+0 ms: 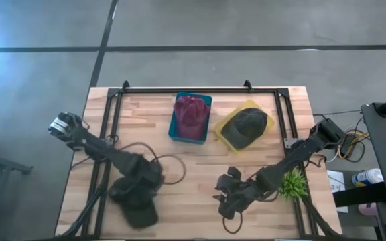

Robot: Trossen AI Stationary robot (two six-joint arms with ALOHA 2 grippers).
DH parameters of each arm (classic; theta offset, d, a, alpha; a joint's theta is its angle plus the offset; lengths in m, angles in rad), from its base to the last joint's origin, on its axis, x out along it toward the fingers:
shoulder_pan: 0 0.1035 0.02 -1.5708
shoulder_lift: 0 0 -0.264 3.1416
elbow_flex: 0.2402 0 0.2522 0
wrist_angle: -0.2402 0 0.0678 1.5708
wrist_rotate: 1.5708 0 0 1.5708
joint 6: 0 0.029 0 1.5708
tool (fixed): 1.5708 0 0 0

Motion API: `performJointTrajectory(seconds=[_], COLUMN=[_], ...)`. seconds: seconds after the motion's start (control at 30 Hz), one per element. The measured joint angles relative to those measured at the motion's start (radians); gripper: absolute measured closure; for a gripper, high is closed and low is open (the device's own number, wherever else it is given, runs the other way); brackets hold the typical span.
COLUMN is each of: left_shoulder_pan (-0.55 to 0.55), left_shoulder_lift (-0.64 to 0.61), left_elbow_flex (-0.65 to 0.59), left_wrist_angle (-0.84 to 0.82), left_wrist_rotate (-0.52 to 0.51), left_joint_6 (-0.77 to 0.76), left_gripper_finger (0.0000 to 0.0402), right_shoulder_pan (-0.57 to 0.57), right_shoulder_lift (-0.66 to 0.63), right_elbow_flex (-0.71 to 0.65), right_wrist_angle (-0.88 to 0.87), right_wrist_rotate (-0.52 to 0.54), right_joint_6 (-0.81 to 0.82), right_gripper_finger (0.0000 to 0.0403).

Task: Pick & Place hat
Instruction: Put the black cap into the yellow bin

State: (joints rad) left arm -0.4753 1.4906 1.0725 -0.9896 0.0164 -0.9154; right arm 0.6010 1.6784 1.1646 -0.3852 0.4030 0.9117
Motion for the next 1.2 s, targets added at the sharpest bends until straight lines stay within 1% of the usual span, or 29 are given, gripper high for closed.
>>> performJointTrajectory(seconds=[0.07, 0.17, 0.23, 0.3, 0.33, 0.4, 0.47, 0.53, 0.6, 0.7, 0.73, 0.8, 0.93, 1.0, 1.07, 1.13, 1.2], left_shoulder_pan=[0.022, 0.029, 0.019, 0.008, 0.007, 0.007, 0.006, -0.003, -0.008, -0.027, -0.040, -0.077, -0.146, -0.147, -0.124, -0.097, -0.066], left_shoulder_lift=[-0.014, -0.034, -0.038, -0.036, -0.035, -0.029, -0.014, 0.009, 0.038, 0.092, 0.112, 0.148, 0.179, 0.176, 0.159, 0.145, 0.144], left_elbow_flex=[0.115, 0.275, 0.354, 0.393, 0.397, 0.379, 0.320, 0.225, 0.111, -0.033, -0.067, -0.107, -0.114, -0.080, -0.024, 0.053, 0.137], left_wrist_angle=[0.000, 0.004, 0.011, 0.020, 0.022, 0.044, 0.108, 0.236, 0.411, 0.647, 0.686, 0.700, 0.667, 0.657, 0.654, 0.617, 0.532], left_wrist_rotate=[-0.130, -0.396, -0.566, -0.679, -0.700, -0.689, -0.673, -0.667, -0.635, -0.536, -0.518, -0.504, -0.501, -0.491, -0.491, -0.542, -0.630], left_joint_6=[0.037, 0.121, 0.206, 0.290, 0.309, 0.300, 0.290, 0.295, 0.306, 0.312, 0.300, 0.273, 0.212, 0.212, 0.240, 0.296, 0.362], left_gripper_finger=[0.0398, 0.0399, 0.0400, 0.0400, 0.0400, 0.0400, 0.0400, 0.0400, 0.0399, 0.0399, 0.0399, 0.0398, 0.0398, 0.0399, 0.0399, 0.0400, 0.0400], right_shoulder_pan=[-0.003, -0.011, -0.018, -0.026, -0.030, -0.041, -0.050, -0.057, -0.066, -0.072, -0.074, -0.081, -0.094, -0.096, -0.098, -0.098, -0.098], right_shoulder_lift=[-0.025, -0.069, -0.101, -0.128, -0.138, -0.153, -0.157, -0.157, -0.151, -0.134, -0.125, -0.114, -0.066, -0.040, -0.024, -0.013, -0.015], right_elbow_flex=[0.005, 0.006, 0.006, 0.006, 0.006, 0.006, 0.006, 0.004, -0.002, -0.006, -0.007, -0.007, -0.007, -0.008, -0.007, -0.007, -0.008], right_wrist_angle=[-0.005, -0.011, -0.024, -0.049, -0.065, -0.099, -0.126, -0.149, -0.151, -0.162, -0.161, -0.151, -0.131, -0.110, -0.083, -0.067, -0.052], right_wrist_rotate=[0.013, 0.049, 0.075, 0.105, 0.118, 0.123, 0.125, 0.124, 0.121, 0.115, 0.111, 0.079, -0.007, -0.036, -0.066, -0.068, -0.066], right_joint_6=[-0.023, -0.037, -0.041, -0.042, -0.043, -0.042, -0.025, -0.011, 0.006, 0.025, 0.030, 0.051, 0.086, 0.087, 0.090, 0.095, 0.085], right_gripper_finger=[0.0251, 0.0259, 0.0262, 0.0263, 0.0263, 0.0264, 0.0264, 0.0264, 0.0264, 0.0264, 0.0264, 0.0264, 0.0264, 0.0264, 0.0264, 0.0264, 0.0264])
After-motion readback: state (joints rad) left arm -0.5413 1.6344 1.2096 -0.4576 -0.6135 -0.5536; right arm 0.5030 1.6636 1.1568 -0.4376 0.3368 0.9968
